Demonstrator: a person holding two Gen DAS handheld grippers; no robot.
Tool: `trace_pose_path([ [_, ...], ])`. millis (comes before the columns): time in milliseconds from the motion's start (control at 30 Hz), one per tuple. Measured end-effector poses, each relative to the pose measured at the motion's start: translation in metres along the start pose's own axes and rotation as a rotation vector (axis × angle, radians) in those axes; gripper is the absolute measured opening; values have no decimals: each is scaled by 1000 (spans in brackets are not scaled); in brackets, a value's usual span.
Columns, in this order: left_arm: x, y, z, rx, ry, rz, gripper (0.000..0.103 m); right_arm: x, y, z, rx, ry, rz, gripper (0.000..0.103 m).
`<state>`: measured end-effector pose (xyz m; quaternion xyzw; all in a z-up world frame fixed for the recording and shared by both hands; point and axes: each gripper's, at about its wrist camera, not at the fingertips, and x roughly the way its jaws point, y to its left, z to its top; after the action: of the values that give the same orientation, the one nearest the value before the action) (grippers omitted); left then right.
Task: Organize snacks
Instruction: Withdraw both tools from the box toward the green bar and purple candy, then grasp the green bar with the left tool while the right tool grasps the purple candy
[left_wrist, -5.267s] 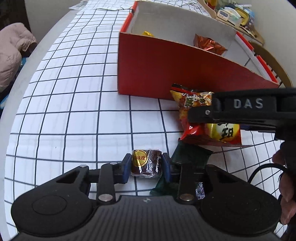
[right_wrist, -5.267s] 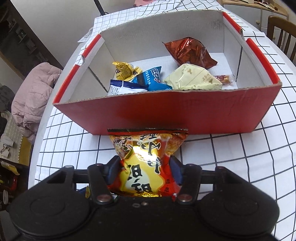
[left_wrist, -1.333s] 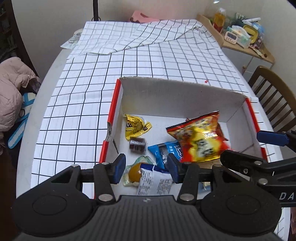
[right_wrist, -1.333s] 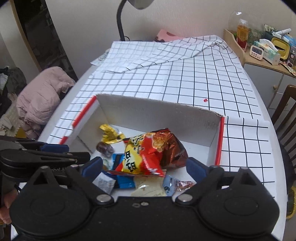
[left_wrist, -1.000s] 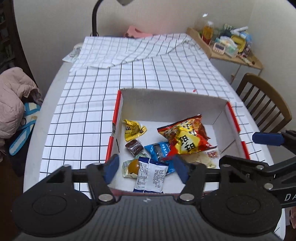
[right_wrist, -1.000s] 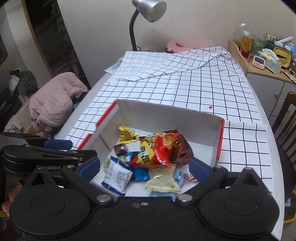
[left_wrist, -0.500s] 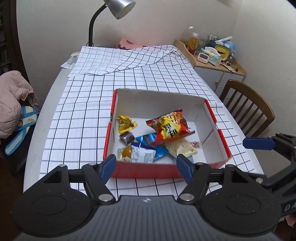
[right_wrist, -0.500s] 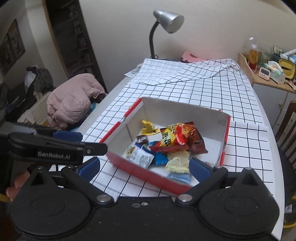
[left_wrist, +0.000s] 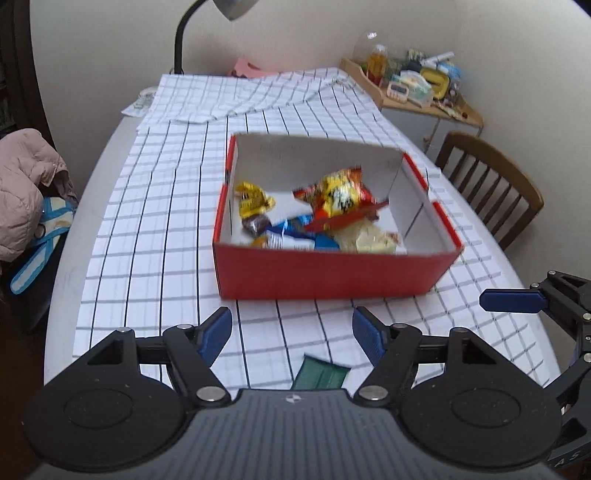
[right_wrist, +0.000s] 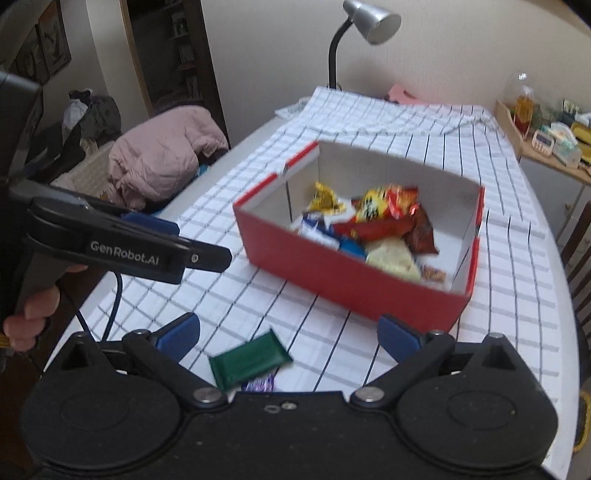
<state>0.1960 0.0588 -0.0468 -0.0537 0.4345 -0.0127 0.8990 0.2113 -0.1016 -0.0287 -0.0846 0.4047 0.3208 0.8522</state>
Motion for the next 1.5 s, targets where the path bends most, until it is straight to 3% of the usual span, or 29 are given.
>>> trace_pose_path([
  [467, 44, -14, -43, 96, 125, 6, 72, 37, 19, -55, -62, 85, -20, 100],
  [733, 75, -13, -54, 79, 193, -18, 72, 67, 24, -74, -98, 141, 1, 87],
  [1200, 105, -15, -58, 126, 238, -52, 70, 90, 25, -71, -131, 190, 32, 67],
  [1300, 109, -15, -58, 127, 255, -59, 64, 93, 28, -71, -146, 192, 32, 63],
  [1433, 108, -17, -59, 148, 242, -63, 48, 95, 34, -71, -170, 180, 24, 60],
  [1500, 107, -18, -60, 158, 237, -62, 46, 96, 34, -70, -180, 176, 26, 58],
])
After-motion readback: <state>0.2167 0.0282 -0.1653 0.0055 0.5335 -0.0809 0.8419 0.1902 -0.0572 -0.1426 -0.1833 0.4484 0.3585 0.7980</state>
